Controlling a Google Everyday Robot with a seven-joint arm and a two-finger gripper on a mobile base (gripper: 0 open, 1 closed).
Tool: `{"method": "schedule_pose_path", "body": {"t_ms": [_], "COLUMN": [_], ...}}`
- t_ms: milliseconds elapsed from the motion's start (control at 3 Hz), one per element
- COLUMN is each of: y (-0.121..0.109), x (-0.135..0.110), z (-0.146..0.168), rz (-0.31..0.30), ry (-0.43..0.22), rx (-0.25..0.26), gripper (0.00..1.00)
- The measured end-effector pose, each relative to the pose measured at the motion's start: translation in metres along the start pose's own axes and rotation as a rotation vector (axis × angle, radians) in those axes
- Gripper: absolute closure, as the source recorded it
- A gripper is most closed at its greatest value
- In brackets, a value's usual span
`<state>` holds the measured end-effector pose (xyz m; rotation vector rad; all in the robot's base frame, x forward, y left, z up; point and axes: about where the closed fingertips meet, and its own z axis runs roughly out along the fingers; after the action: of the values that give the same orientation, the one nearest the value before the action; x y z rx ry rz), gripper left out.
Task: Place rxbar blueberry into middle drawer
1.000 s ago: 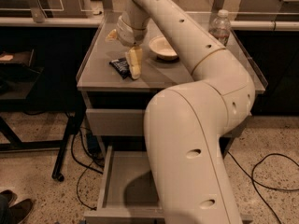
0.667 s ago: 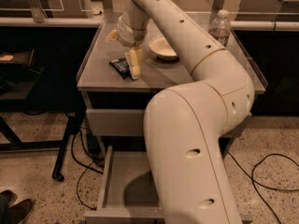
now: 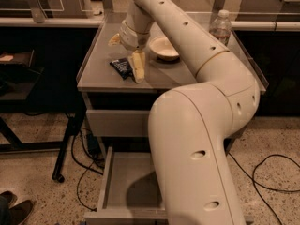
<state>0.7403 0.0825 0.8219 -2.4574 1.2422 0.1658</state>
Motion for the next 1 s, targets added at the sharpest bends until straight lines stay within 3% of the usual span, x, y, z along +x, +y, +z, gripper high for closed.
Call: {"method": "schedule_pose_path", "body": {"t_ms": [1000], "y": [0.0000], "x": [0.0000], "z": [0.0001], "rz": [0.000], "ry": [0.000], "rx": [0.000], "gripper": [0.80]}}
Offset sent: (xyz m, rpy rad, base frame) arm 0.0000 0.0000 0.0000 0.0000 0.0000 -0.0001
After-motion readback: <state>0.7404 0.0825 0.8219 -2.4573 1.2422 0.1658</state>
